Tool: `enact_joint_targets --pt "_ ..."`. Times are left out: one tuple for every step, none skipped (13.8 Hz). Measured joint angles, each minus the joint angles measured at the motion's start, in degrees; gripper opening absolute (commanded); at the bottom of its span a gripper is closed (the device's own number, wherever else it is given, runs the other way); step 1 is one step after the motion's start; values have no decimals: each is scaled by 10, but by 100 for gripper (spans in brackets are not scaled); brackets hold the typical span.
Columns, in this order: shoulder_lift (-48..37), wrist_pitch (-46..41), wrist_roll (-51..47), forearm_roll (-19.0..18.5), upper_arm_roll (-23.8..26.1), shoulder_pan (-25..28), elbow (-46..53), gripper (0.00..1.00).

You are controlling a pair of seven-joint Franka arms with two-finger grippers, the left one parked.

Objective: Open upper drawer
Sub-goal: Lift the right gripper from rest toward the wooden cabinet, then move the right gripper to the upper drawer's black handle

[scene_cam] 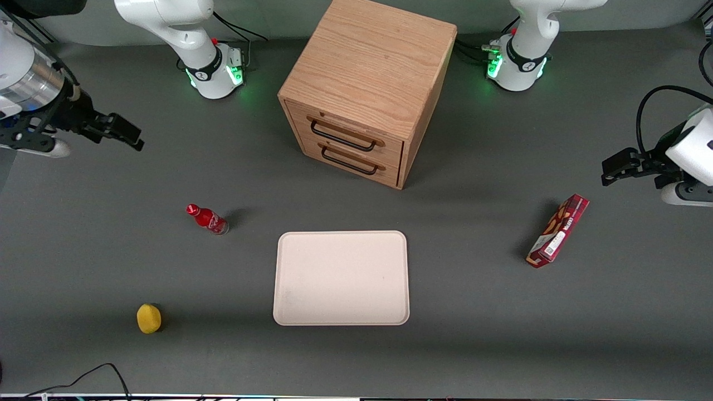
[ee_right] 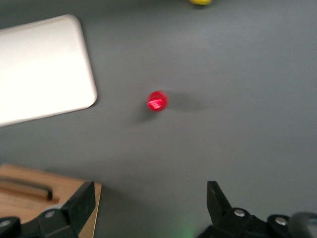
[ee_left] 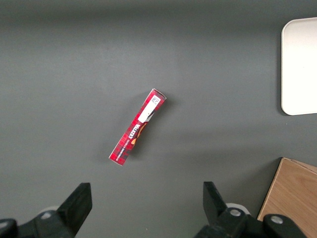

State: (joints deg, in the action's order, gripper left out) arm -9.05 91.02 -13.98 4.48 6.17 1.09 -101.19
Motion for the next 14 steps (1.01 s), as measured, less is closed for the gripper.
enact_joint_targets --pt "3 -14 52 24 15 3 15 100" --pt "9 -25 87 42 34 5 29 100" --pt "18 -29 113 52 55 8 41 100" --pt "36 -31 144 57 83 9 54 100" --pt "60 -31 177 58 116 10 68 100" --pt "89 -31 202 59 149 11 80 100" --pt "121 -28 215 59 178 12 89 100" --pt "154 -18 223 59 204 13 94 100" --pt "188 0 229 59 227 13 99 100" --pt "221 21 232 59 248 13 104 100" --pt "250 36 234 59 264 14 108 100" --pt "276 49 235 59 278 14 111 100" --pt "300 65 237 59 290 14 114 100" --pt "320 83 237 58 302 14 114 100"
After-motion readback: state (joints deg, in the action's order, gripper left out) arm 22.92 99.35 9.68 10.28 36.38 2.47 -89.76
